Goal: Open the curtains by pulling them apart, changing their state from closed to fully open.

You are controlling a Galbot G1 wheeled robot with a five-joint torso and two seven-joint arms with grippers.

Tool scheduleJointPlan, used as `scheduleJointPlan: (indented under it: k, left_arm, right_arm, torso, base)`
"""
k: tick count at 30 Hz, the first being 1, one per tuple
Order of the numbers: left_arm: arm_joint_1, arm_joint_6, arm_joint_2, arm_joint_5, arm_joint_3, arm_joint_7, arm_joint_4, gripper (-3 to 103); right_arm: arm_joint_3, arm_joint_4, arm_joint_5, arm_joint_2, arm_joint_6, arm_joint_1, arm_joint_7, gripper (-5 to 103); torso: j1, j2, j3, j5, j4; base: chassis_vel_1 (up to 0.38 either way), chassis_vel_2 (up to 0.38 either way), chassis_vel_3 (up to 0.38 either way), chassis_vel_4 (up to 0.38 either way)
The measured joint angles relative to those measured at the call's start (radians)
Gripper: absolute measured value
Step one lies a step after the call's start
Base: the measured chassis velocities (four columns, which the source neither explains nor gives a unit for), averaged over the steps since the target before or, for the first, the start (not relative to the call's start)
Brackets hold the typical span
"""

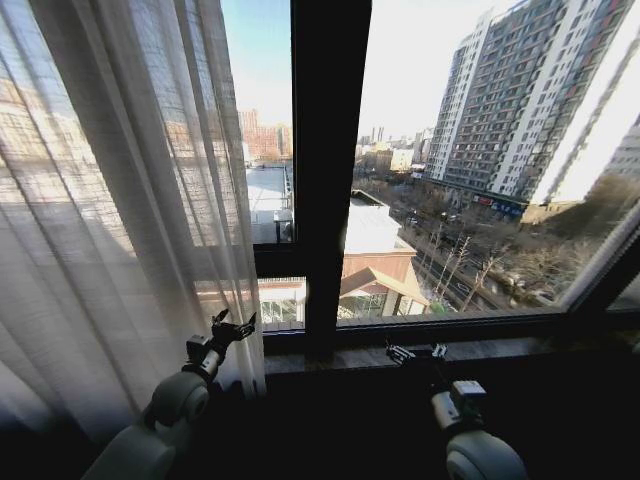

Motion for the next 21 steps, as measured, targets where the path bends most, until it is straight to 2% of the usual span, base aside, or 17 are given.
scheduleJointPlan:
  k: [2,4,5,6,7,9,12,13,15,17,21]
  left_arm:
    - [0.001,0.000,0.000,0.000,0.000,-0.003,-0.001,74]
    - [0.001,0.000,0.001,0.000,-0.004,-0.006,-0.001,63]
    - [0.001,0.000,0.001,0.000,-0.004,-0.006,-0.001,63]
    - [0.002,0.000,0.004,-0.001,-0.008,-0.001,0.000,57]
    - [0.003,-0.001,0.006,-0.002,-0.011,0.008,0.000,46]
    - [0.004,-0.002,0.009,-0.002,-0.014,0.013,0.000,46]
    - [0.011,-0.003,0.014,-0.005,-0.023,0.017,-0.006,30]
    - [0.011,-0.003,0.014,-0.005,-0.023,0.017,-0.006,30]
    - [0.022,-0.003,0.022,-0.013,-0.036,0.017,-0.023,19]
    - [0.024,-0.003,0.024,-0.015,-0.040,0.017,-0.026,19]
    - [0.049,-0.002,0.043,-0.024,-0.063,0.016,-0.053,2]
  right_arm:
    - [0.000,0.000,0.000,0.001,0.000,0.000,0.000,100]
    - [-0.001,-0.001,0.000,0.004,0.000,-0.001,0.000,100]
    - [-0.001,-0.001,0.000,0.004,0.000,-0.001,0.000,100]
    - [-0.003,-0.001,-0.001,0.006,0.000,-0.001,0.000,100]
    - [-0.005,-0.001,-0.001,0.006,0.000,0.000,0.000,100]
    - [-0.006,-0.001,-0.001,0.006,0.000,0.001,0.000,100]
    - [-0.006,0.001,0.000,0.000,0.000,0.005,0.000,100]
    - [-0.006,0.001,0.000,0.000,0.000,0.005,0.000,100]
    - [-0.006,0.008,0.005,-0.007,-0.002,0.006,0.001,100]
    - [-0.006,0.009,0.006,-0.008,-0.003,0.006,0.001,100]
    - [-0.006,0.018,0.008,-0.008,-0.005,0.003,0.001,100]
  torso:
    - [0.000,0.000,0.000,0.0000,0.0000]
    - [0.000,0.000,0.000,0.0000,-0.0001]
    - [0.000,0.000,0.000,0.0000,-0.0001]
    - [0.000,0.000,0.000,0.0000,-0.0001]
    - [0.000,0.000,0.000,0.0000,0.0000]
    - [0.000,0.000,0.000,0.0000,-0.0001]
    - [0.000,0.000,0.000,-0.0001,0.0000]
    - [0.000,0.000,0.000,-0.0001,0.0000]
    - [0.000,0.000,0.000,-0.0001,0.0000]
    - [0.000,0.000,0.000,-0.0001,-0.0001]
    - [0.000,0.000,0.000,-0.0001,0.0000]
  base:
    - [0.000,0.000,0.000,0.000]
    - [0.000,0.000,0.000,0.000]
    - [0.000,0.000,0.000,0.000]
    - [0.000,0.000,0.000,0.000]
    - [0.000,0.000,0.000,0.000]
    - [0.000,0.000,0.000,0.000]
    - [0.000,0.000,0.000,0.000]
    - [0.000,0.000,0.000,0.000]
    - [0.000,0.000,0.000,0.000]
    - [0.000,0.000,0.000,0.000]
    - [0.000,0.000,0.000,0.000]
